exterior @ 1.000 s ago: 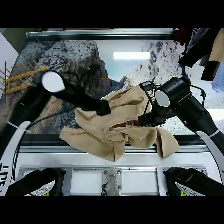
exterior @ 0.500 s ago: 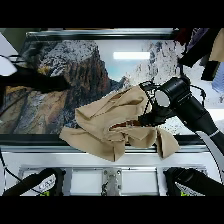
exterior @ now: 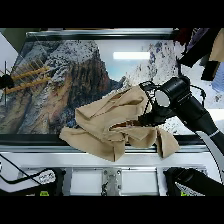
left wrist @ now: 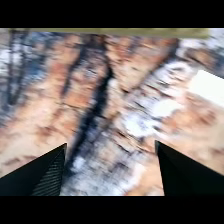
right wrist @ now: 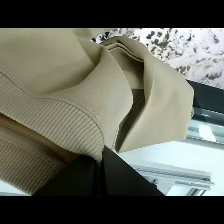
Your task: Fold the clothes and pants, and hang the long-sleeved shirts on hangers.
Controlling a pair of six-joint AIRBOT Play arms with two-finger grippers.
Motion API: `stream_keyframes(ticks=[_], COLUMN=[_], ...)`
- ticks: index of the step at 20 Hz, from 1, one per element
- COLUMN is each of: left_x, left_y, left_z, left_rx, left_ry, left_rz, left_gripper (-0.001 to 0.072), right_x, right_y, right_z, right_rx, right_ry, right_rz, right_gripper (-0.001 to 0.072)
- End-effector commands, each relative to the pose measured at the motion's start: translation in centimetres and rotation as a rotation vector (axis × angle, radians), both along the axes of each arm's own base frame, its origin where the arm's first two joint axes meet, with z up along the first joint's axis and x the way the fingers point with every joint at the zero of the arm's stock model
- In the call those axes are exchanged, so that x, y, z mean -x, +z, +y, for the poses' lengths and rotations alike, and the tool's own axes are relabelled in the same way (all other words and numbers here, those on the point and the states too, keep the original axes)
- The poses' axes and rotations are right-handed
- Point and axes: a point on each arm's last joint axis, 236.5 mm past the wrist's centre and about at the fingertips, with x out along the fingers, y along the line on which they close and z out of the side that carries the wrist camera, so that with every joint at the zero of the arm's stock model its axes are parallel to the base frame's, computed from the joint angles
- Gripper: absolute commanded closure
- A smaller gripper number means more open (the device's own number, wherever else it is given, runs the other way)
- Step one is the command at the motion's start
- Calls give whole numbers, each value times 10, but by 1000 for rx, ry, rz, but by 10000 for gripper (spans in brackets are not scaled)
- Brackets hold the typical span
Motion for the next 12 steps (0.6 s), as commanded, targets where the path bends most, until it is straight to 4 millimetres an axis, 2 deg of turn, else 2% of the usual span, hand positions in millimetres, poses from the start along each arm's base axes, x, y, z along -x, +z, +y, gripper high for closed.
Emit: stream_keyframes(ticks=[1,7,12], left_x=[-17,-34,-50], left_y=[-31,-104,-132], left_z=[62,120,150], left_rx=[-96,-184,-220], left_ry=[53,80,109], left_rz=[17,234,285], left_gripper=[125,125,125], right_x=[0,0,0], right_y=[0,0,0], right_z=[0,0,0], right_rx=[1,1,0], right_ry=[1,1,1], right_rz=[1,1,1], right_gripper=[692,692,692])
